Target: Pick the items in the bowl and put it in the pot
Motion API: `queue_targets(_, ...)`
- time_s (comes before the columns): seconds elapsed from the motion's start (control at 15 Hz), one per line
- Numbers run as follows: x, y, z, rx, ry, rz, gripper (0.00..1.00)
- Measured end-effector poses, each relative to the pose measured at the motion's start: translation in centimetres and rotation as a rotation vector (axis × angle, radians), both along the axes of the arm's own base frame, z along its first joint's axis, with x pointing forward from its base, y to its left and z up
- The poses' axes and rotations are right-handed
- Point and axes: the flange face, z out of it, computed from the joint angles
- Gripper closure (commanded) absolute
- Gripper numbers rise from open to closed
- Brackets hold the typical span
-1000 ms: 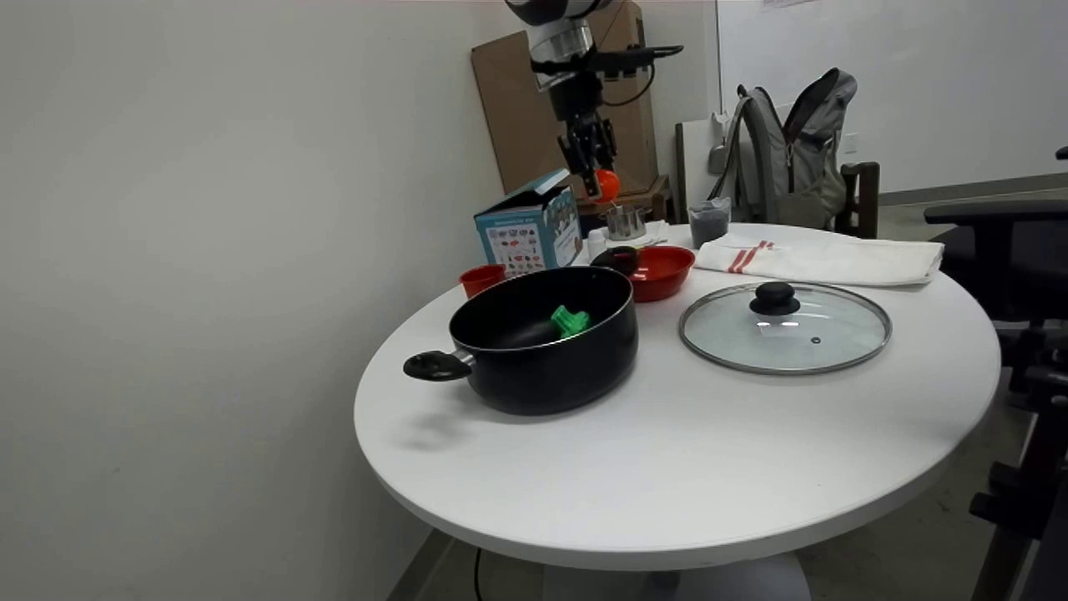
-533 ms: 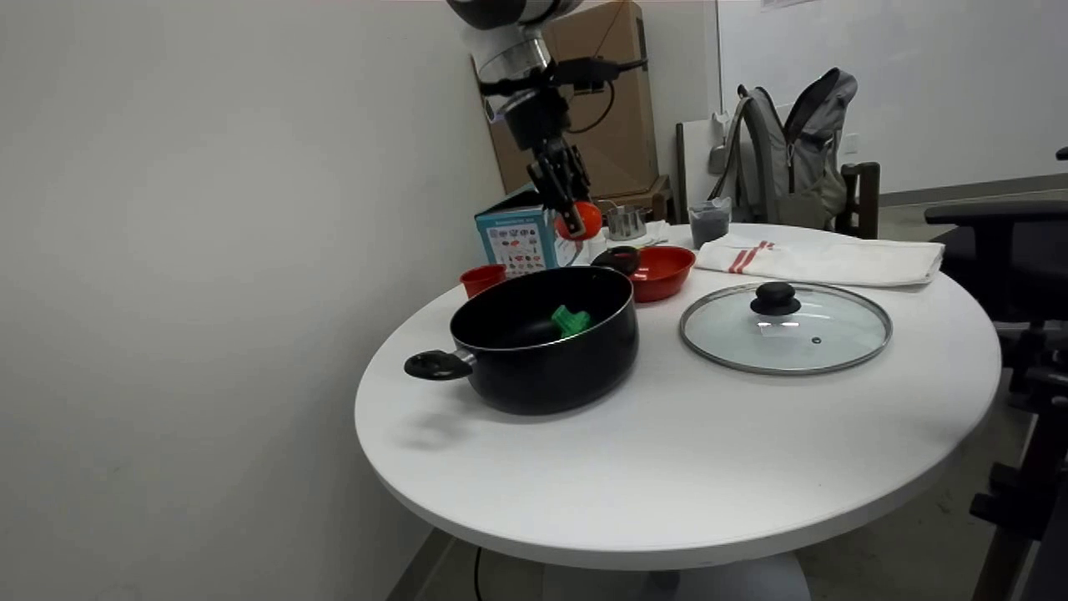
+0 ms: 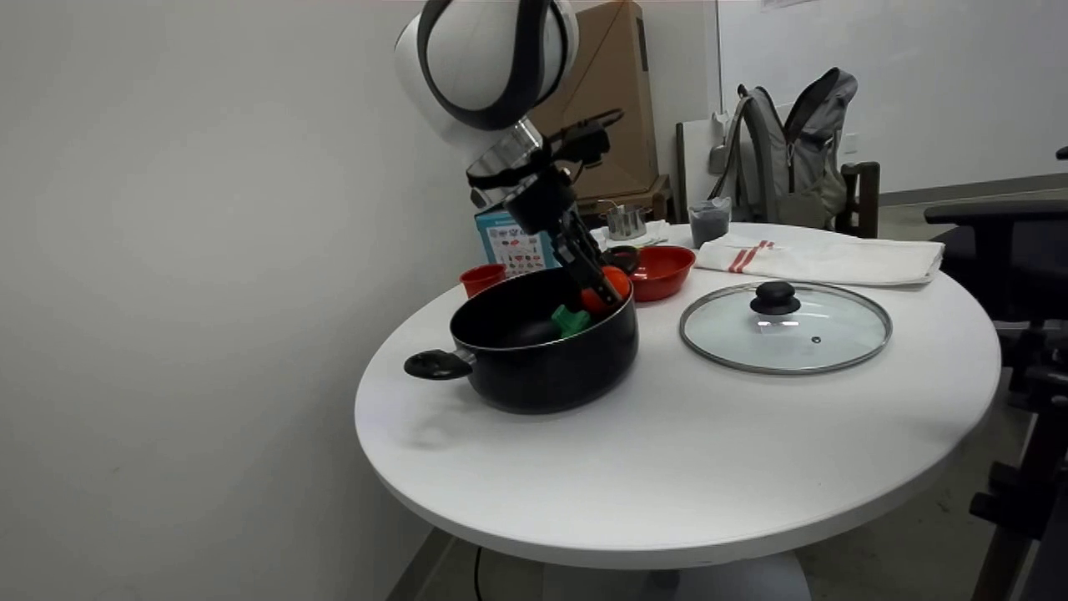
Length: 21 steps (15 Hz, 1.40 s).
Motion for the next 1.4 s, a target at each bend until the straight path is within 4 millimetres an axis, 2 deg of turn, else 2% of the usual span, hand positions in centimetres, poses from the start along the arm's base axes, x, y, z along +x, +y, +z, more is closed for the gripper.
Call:
queue_targets(0.33, 1.1, -2.2, -4.2, -0.002, -0.032, 0.004, 0.62)
queue_targets(0.6, 2.9, -4.7, -5.9, 0.008, -0.057, -0.035, 0.62)
queue_targets(0.67, 3.2, -5.0, -6.3, 0.009, -0.059, -0.042, 0.12)
queue_targets(0.73, 3.5, -5.3, -6.5, 0.011, -0.061, -0.047, 0.11)
queue_targets(0.87, 3.9, -5.5, -7.1, 0.015, -0.062, -0.057, 0.01)
queue_targets(1.13, 4.1, -5.5, -7.8, 0.018, -0.059, -0.059, 0.00)
queue_targets(1.4, 3.7, -4.7, -6.9, 0.029, -0.046, -0.031, 0.00)
